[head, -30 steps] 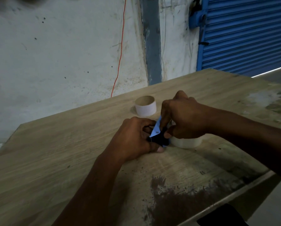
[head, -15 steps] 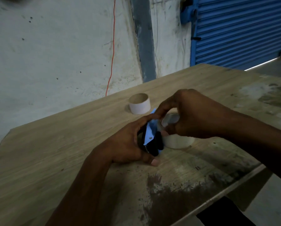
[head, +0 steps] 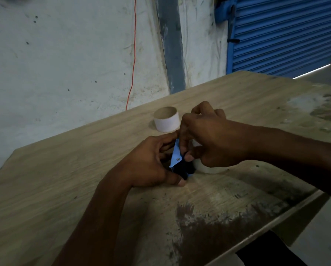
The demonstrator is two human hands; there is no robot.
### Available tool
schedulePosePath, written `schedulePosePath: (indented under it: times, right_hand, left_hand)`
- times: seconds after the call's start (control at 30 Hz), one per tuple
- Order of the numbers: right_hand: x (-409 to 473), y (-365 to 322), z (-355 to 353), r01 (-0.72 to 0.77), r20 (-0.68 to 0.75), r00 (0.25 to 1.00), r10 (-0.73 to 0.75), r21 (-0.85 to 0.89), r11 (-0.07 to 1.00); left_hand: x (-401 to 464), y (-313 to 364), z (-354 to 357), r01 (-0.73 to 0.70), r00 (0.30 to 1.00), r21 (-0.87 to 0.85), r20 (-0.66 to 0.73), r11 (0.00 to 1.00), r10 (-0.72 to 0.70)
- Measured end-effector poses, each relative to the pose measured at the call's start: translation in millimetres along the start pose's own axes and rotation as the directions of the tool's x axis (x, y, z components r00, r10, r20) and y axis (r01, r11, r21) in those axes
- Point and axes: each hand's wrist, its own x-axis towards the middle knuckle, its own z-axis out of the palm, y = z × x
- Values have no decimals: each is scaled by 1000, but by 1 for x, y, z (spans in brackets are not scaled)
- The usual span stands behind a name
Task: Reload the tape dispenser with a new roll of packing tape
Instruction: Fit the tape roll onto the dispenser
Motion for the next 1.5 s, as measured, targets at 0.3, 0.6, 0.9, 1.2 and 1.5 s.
schedulePosePath:
  times: [0.3, 0.6, 0.9, 1.2, 1.5]
  right_hand:
    - [1, 15, -1, 298, -91, 950, -299, -31, 954]
    - [6, 0, -14, 42, -21, 999, -43, -25, 999]
    - [7, -5, 10, 124, -144, 982, -123, -2, 992]
    - [6, -2, -2, 25, -66, 998, -13, 193, 981]
    - [10, -21, -8, -84, -38, 996, 84, -7, 996]
  left_hand:
    - [0, 1, -3, -20, 1000, -49, -3, 999, 20]
    - [-3, -2, -13, 19, 1000, 8, 4, 1000, -19]
    - [-2, -2, -15, -33, 999, 64, -30, 997, 35]
    - [-2, 0, -15, -45, 999, 83, -17, 996, 46]
    - [-3, -2, -17, -21, 999, 92, -23, 996, 23]
